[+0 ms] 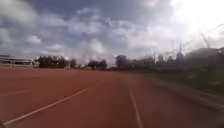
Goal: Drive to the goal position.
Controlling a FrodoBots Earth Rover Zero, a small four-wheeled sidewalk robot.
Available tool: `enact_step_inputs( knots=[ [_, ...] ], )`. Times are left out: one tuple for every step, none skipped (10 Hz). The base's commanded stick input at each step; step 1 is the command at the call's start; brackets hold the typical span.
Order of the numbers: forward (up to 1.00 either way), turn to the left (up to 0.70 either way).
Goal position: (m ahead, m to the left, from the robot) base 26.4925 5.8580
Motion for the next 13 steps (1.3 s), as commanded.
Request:
enact_step_inputs(
  knots=[
    [0.7, 0.0],
    [0.7, 0.0],
    [0.7, 0.0],
    [0.7, 0.0],
    [0.7, 0.0],
    [0.7, 0.0],
    [0.7, 0.0],
    [0.7, 0.0],
    [0.7, 0.0],
    [0.7, 0.0],
    [0.7, 0.0],
    [0.7, 0.0],
    [0.7, 0.0]
  ],
)
